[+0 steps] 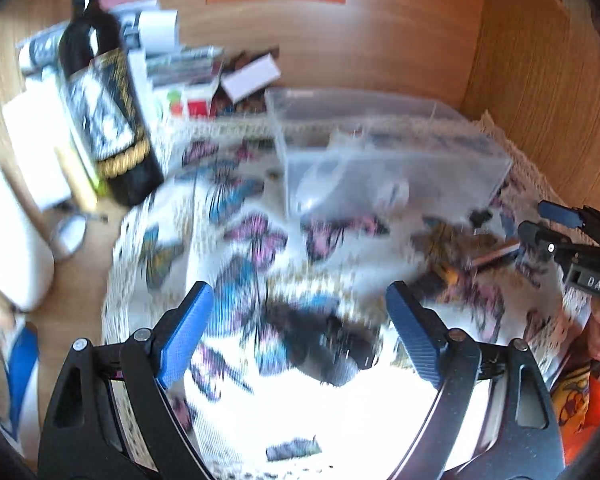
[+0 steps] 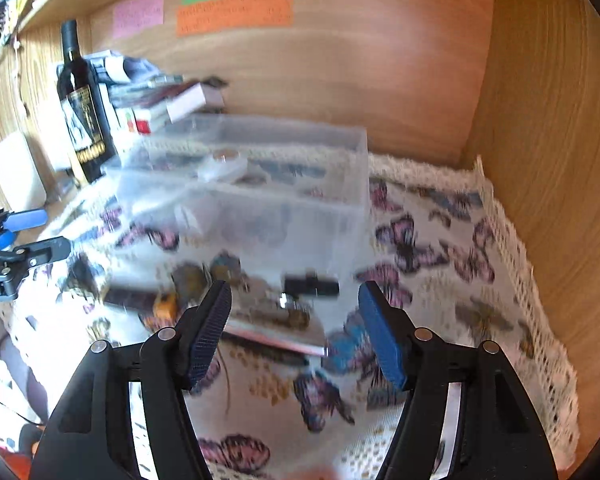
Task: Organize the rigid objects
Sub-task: 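Grasp the silver metal pen with the right tool while the left tool grasps a black round cap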
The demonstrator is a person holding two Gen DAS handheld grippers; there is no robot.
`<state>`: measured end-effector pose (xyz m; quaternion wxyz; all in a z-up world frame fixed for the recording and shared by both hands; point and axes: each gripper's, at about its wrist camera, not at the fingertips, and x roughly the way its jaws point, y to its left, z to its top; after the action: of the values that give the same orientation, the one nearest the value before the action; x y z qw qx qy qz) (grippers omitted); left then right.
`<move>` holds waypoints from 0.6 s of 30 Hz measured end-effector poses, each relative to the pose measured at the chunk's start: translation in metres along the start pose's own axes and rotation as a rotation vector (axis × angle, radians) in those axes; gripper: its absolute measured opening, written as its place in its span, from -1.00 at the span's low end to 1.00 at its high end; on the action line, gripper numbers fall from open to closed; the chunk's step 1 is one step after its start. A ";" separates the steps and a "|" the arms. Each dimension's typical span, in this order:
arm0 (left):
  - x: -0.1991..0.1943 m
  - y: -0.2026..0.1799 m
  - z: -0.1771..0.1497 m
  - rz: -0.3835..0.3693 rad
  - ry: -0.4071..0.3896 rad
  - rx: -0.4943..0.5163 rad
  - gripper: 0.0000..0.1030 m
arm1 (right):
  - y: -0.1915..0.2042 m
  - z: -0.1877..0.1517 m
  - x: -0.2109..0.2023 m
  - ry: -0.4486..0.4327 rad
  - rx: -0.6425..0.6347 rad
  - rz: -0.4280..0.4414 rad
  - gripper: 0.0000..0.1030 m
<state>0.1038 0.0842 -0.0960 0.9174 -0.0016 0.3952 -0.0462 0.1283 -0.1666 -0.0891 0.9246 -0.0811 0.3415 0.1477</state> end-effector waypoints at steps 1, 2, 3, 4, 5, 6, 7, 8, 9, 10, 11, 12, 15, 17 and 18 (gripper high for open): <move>0.000 0.001 -0.006 0.000 0.009 -0.006 0.72 | -0.001 -0.003 0.002 0.011 0.003 0.001 0.22; -0.001 0.002 -0.012 -0.002 0.016 -0.011 0.72 | -0.002 -0.006 0.003 0.023 0.006 0.002 0.22; -0.001 0.003 -0.017 -0.004 0.020 -0.015 0.71 | -0.003 -0.008 0.005 0.033 0.007 0.004 0.22; -0.002 0.003 -0.022 -0.004 0.023 -0.019 0.71 | -0.003 -0.010 0.007 0.043 0.008 0.010 0.22; -0.003 0.004 -0.026 -0.004 0.028 -0.021 0.71 | -0.003 -0.011 0.010 0.055 0.007 0.019 0.22; -0.003 0.004 -0.030 -0.003 0.032 -0.024 0.71 | -0.002 -0.011 0.013 0.062 0.005 0.022 0.22; -0.003 0.005 -0.033 -0.003 0.035 -0.029 0.70 | -0.001 -0.011 0.014 0.067 0.001 0.024 0.22; -0.002 0.006 -0.035 -0.003 0.040 -0.033 0.66 | 0.000 -0.011 0.017 0.072 -0.005 0.029 0.22; -0.001 0.007 -0.036 0.000 0.046 -0.036 0.59 | 0.001 -0.010 0.019 0.077 -0.012 0.039 0.22; 0.000 0.008 -0.038 0.005 0.051 -0.038 0.56 | 0.003 -0.010 0.021 0.079 -0.018 0.046 0.22; 0.000 0.010 -0.040 0.005 0.054 -0.041 0.54 | 0.005 -0.009 0.025 0.084 -0.026 0.049 0.22; 0.000 0.011 -0.040 -0.001 0.055 -0.047 0.53 | 0.007 -0.008 0.027 0.088 -0.030 0.049 0.22; -0.002 0.016 -0.041 -0.007 0.051 -0.061 0.44 | 0.015 -0.006 0.034 0.106 -0.045 0.063 0.22; -0.004 0.018 -0.040 -0.003 0.044 -0.064 0.41 | 0.024 -0.004 0.037 0.110 -0.083 0.075 0.25; -0.005 0.020 -0.040 -0.003 0.043 -0.066 0.38 | 0.027 -0.004 0.038 0.110 -0.098 0.077 0.35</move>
<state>0.0731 0.1055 -0.1210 0.9081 -0.0315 0.4161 -0.0347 0.1446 -0.1342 -0.1178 0.8930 -0.1212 0.3872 0.1949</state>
